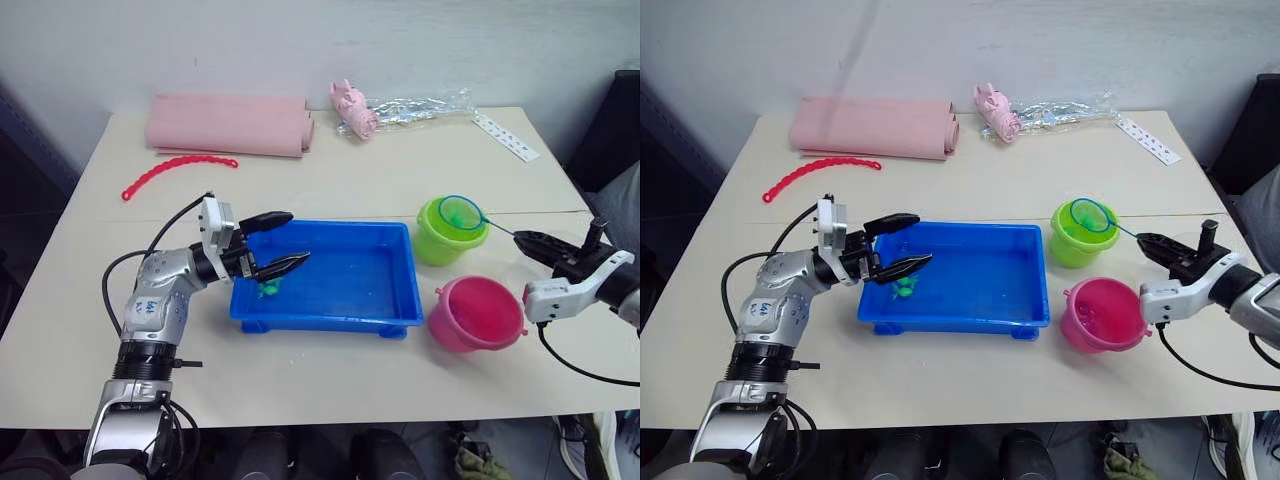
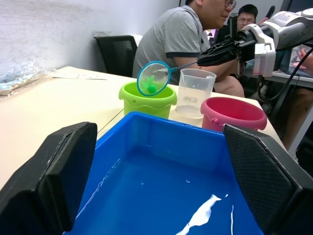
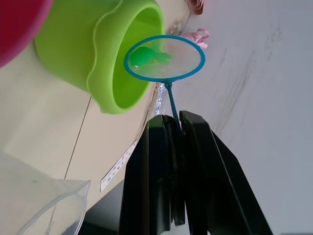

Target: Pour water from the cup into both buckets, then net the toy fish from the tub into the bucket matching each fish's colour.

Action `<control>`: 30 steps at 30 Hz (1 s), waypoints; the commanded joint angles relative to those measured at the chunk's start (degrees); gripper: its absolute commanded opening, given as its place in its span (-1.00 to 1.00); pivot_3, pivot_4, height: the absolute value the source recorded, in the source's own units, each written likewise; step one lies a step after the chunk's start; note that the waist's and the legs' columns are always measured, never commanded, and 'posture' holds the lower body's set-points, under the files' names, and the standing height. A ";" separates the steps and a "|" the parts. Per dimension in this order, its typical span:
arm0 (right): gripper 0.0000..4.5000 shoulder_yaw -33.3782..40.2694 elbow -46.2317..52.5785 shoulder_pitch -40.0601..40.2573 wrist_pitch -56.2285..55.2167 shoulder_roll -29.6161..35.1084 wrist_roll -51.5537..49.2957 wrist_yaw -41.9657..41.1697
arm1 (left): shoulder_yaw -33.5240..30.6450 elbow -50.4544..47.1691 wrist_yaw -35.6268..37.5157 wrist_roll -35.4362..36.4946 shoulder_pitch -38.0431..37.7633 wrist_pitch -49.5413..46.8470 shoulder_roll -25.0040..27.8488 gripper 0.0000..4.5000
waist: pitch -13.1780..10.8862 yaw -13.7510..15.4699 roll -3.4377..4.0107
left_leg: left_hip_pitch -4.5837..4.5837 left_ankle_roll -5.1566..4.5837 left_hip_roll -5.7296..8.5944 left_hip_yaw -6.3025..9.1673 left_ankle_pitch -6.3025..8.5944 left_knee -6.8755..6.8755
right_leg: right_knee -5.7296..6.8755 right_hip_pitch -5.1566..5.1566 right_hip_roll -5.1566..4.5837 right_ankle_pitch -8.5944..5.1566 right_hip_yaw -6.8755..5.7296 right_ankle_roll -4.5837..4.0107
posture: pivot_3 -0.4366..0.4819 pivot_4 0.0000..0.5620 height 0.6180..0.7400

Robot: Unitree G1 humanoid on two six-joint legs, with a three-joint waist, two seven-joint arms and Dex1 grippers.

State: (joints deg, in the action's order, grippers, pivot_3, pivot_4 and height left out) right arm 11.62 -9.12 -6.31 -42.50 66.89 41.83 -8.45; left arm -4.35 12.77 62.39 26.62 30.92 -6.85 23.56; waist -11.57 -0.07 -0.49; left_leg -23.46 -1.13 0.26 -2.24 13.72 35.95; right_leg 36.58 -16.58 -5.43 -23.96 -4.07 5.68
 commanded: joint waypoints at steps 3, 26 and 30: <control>-1.00 2.12 0.35 1.18 0.45 1.87 1.10 3.62 | -0.11 1.82 0.01 -0.37 2.44 3.10 -1.24 0.99 | 0.00 0.12 0.00 | 0.00 -0.01 0.00 0.00 0.00 0.02 | 0.03 0.00 0.00 0.00 -0.01 0.00 | -0.05 -0.47 1.00; -1.00 -0.03 -1.24 0.30 2.86 3.29 -2.87 2.92 | 0.14 1.22 -0.47 -0.05 2.39 2.98 -1.60 0.99 | 0.00 -0.04 0.00 | 0.03 0.01 -0.02 0.00 -0.03 0.03 | 0.13 -0.01 0.02 0.00 0.00 0.00 | -0.05 -0.47 1.00; -1.00 0.68 -0.39 1.09 4.32 2.40 -2.98 2.91 | 0.16 0.98 -0.79 -0.02 2.38 2.88 -1.73 0.99 | 0.00 0.00 0.01 | -0.01 0.00 0.00 -0.01 -0.02 0.02 | 0.27 -0.01 0.00 0.00 -0.01 0.00 | -0.05 -0.47 1.00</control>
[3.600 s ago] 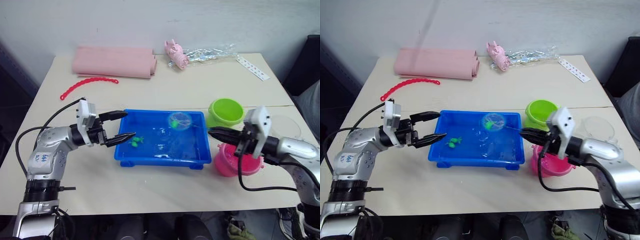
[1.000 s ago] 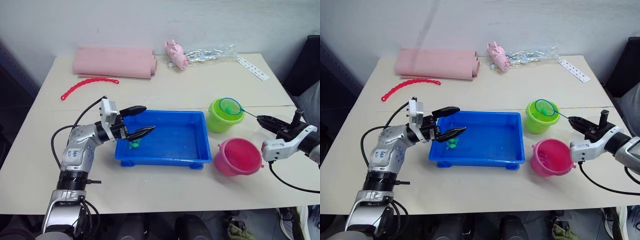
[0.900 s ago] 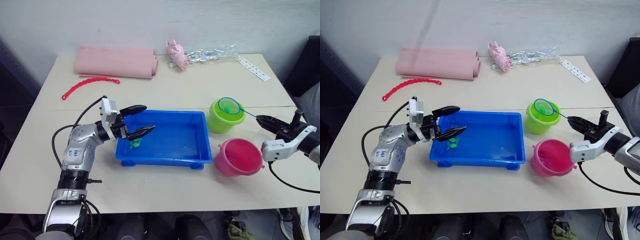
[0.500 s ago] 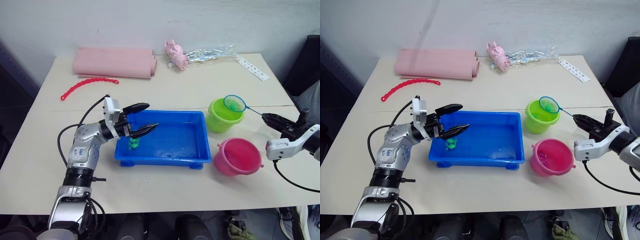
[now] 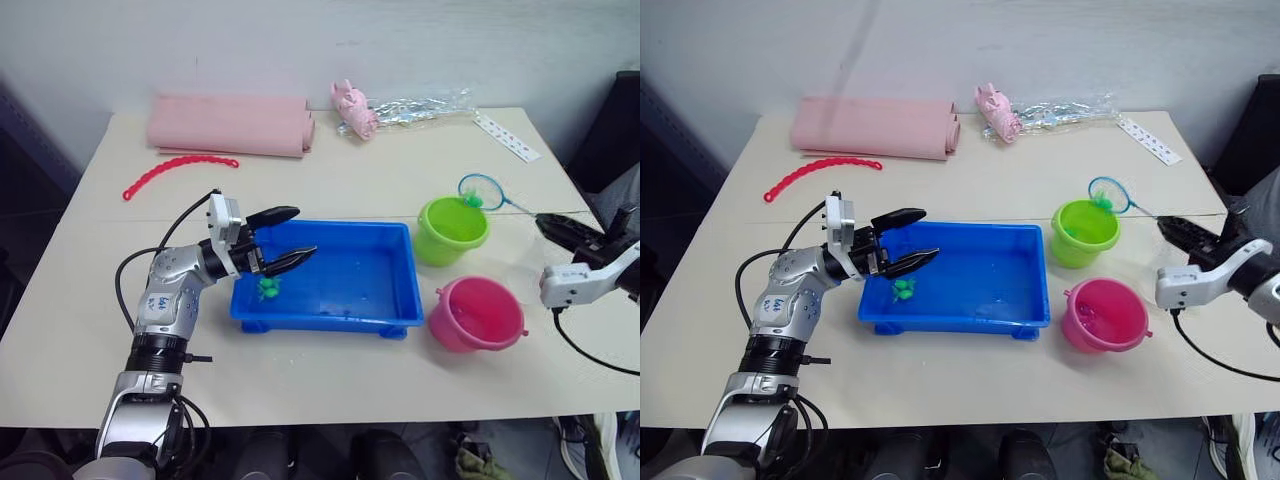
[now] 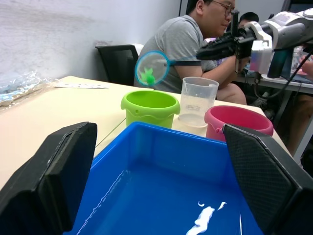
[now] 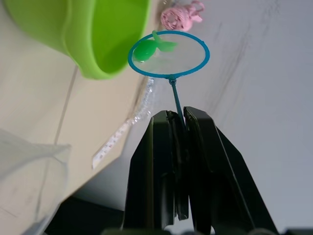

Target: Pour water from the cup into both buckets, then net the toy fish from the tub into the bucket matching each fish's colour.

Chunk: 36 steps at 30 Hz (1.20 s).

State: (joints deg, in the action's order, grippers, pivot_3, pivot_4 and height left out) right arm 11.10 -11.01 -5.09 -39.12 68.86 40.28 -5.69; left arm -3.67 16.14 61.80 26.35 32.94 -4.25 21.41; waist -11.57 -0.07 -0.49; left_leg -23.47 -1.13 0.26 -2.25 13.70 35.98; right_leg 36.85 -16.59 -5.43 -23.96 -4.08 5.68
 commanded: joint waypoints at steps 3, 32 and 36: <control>-1.00 1.15 1.81 -0.22 0.97 0.54 -1.22 0.24 | -0.48 -2.16 -0.24 0.18 0.49 0.30 0.47 0.99 | 0.00 -0.01 0.01 | 0.02 -0.02 0.01 0.00 -0.01 0.04 | -0.02 0.00 -0.01 0.00 0.00 0.00 | -0.05 -0.47 1.00; -1.00 -20.24 30.23 -15.67 65.40 -17.35 -70.65 -39.07 | -17.62 -8.57 5.50 7.07 -19.21 -9.03 22.93 0.99 | -0.05 -0.11 0.01 | -0.04 -0.12 -0.02 0.16 0.12 0.02 | -0.34 0.01 -0.13 0.00 0.01 -0.01 | -0.05 -0.47 1.00; -1.00 -22.37 28.97 -17.88 69.50 -20.46 -68.74 -39.78 | -18.24 -8.68 5.70 7.10 -20.70 -8.90 24.20 0.99 | -0.05 -0.03 0.00 | -0.03 -0.10 -0.02 0.15 0.11 0.00 | -0.30 -0.02 -0.13 0.00 -0.01 -0.01 | -0.05 -0.47 1.00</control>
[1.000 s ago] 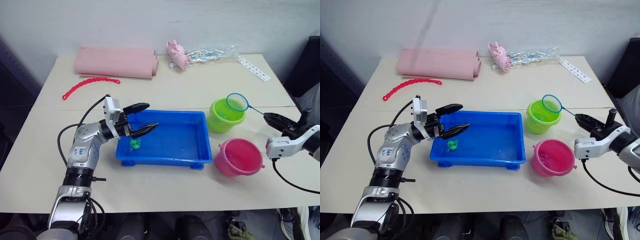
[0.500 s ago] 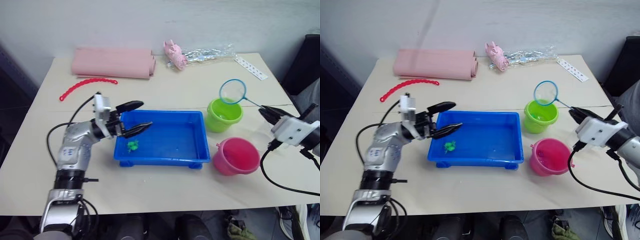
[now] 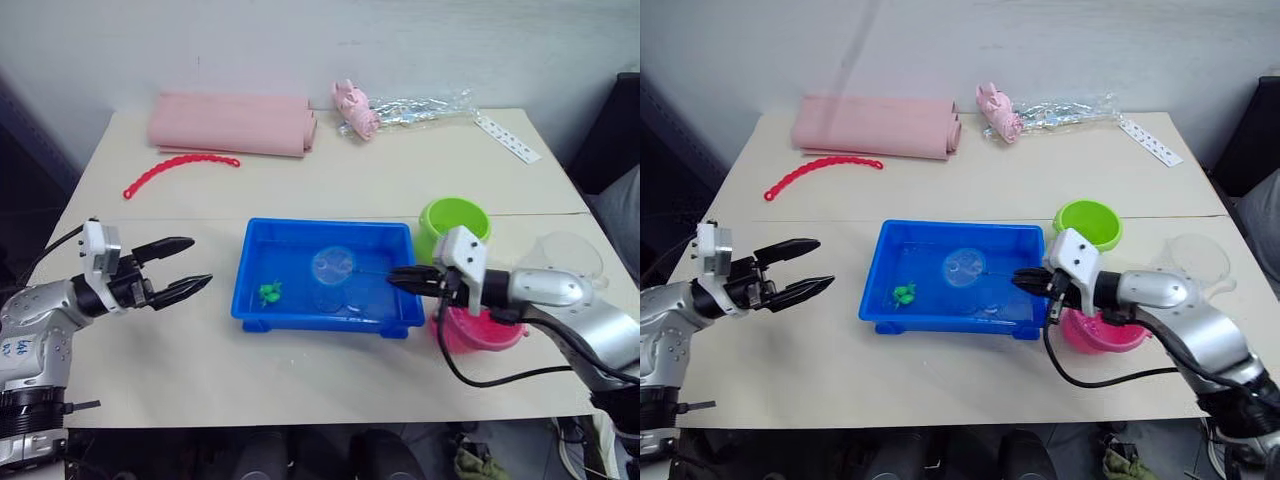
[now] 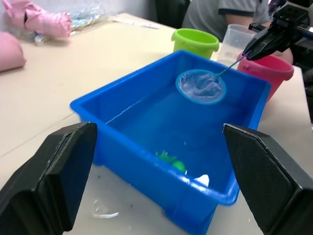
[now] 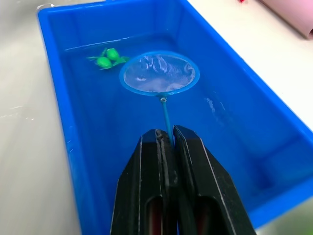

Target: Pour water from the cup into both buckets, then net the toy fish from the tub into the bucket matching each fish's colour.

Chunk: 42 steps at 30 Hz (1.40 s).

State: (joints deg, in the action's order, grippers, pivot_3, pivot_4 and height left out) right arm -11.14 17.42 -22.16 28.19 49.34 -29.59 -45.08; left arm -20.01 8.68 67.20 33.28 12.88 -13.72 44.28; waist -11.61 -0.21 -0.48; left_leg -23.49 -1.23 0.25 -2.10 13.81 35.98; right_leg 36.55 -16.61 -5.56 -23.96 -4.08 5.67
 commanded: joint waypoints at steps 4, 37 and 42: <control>-1.00 0.53 0.89 -0.89 3.52 -2.14 2.51 -1.14 | -1.91 -1.24 0.28 0.37 -0.86 0.65 1.50 0.99 | 0.00 0.00 0.00 | -0.04 0.00 0.01 0.01 0.01 -0.02 | -0.01 -0.02 -0.01 0.00 -0.02 0.00 | -0.05 -0.47 1.00; -1.00 -14.75 -16.08 -22.28 4.15 -9.95 18.66 -24.58 | -2.50 -8.45 -1.86 1.55 -7.32 -2.35 1.47 0.99 | -0.01 -1.50 -0.01 | 0.04 0.10 -0.01 -0.07 0.00 -0.20 | 0.20 -0.18 0.01 0.00 0.06 0.00 | -0.05 -0.47 1.00; -1.00 -16.70 -22.62 -26.61 6.66 -15.02 20.08 -25.92 | -2.40 -7.72 -1.34 0.74 -6.69 -1.73 1.95 0.99 | -0.01 -1.60 -0.01 | 0.04 0.13 -0.01 -0.08 -0.02 -0.22 | 0.34 -0.23 0.02 0.00 0.05 0.00 | -0.05 -0.47 1.00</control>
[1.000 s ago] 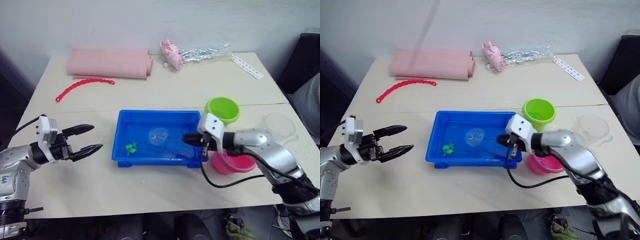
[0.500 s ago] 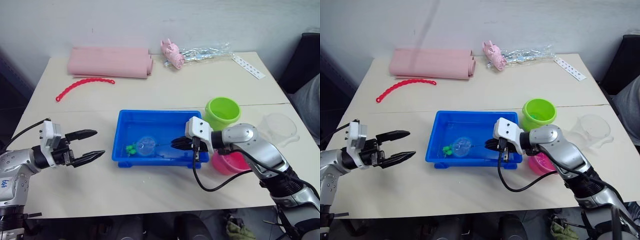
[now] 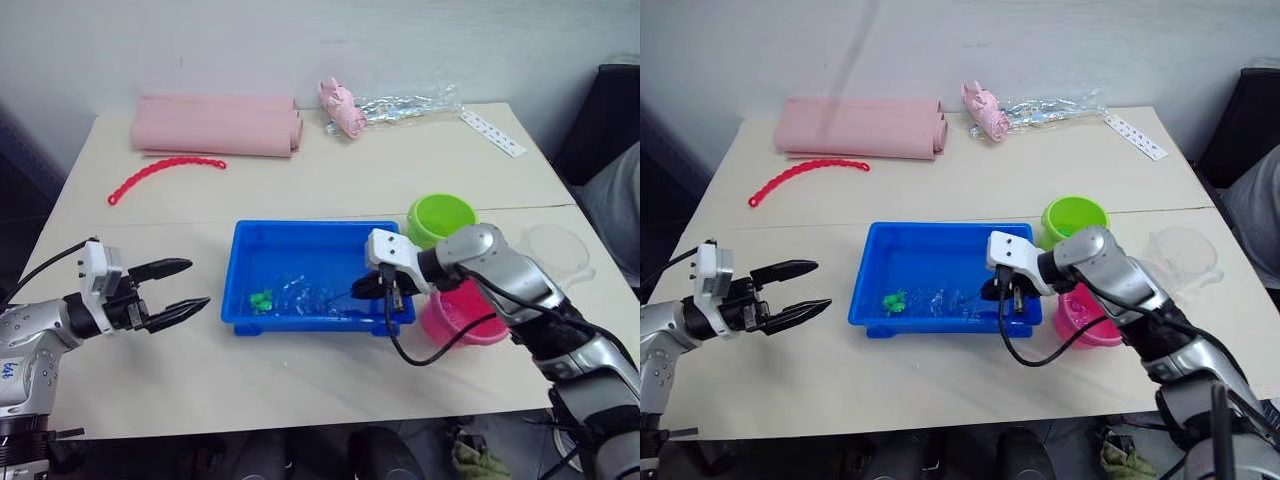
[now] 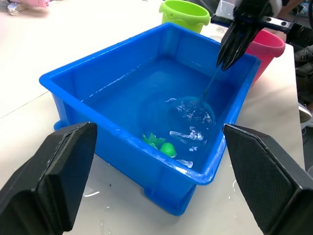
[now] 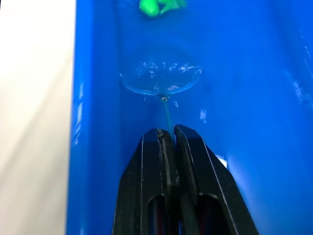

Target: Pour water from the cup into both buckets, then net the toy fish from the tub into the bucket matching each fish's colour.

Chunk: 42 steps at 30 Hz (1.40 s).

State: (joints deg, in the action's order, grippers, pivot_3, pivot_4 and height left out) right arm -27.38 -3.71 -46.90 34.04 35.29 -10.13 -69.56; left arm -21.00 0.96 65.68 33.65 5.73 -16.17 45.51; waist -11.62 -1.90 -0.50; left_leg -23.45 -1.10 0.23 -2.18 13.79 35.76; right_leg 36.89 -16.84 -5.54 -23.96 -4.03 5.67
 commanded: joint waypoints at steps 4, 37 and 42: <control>-1.00 -1.12 -4.24 -2.99 1.26 -2.62 0.81 -3.44 | -1.45 0.20 0.32 0.25 0.72 0.85 0.76 0.99 | 0.00 0.30 0.00 | -0.05 -0.02 0.01 0.00 0.01 0.01 | 0.03 -0.01 -0.01 0.00 -0.01 0.00 | -0.05 -0.47 1.00; -1.00 4.34 -3.03 -2.39 11.75 -6.81 -3.91 -2.35 | -0.91 -1.19 -1.46 0.23 -1.62 1.86 -1.44 0.99 | 0.00 0.14 -0.01 | -0.69 0.03 -0.01 -0.05 -0.03 0.25 | 0.53 -0.79 0.00 0.00 0.00 0.00 | -0.05 -0.47 1.00; -1.00 4.88 -4.43 -2.86 11.26 -6.69 -3.60 -1.95 | -0.76 -1.37 -1.73 0.04 -1.39 1.86 -1.90 0.99 | 0.00 0.13 -0.01 | -0.69 0.03 -0.01 -0.05 -0.03 0.26 | 0.53 -0.79 0.00 0.00 0.00 0.00 | -0.05 -0.47 1.00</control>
State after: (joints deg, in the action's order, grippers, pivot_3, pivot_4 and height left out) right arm -24.31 -8.86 -48.69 45.98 28.59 -12.85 -71.43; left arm -21.15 0.98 64.02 33.54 4.19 -15.17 43.58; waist -11.62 -1.77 -0.50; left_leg -24.15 -1.08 0.23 -2.23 13.76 36.01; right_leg 37.42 -17.63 -5.54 -23.96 -4.03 5.67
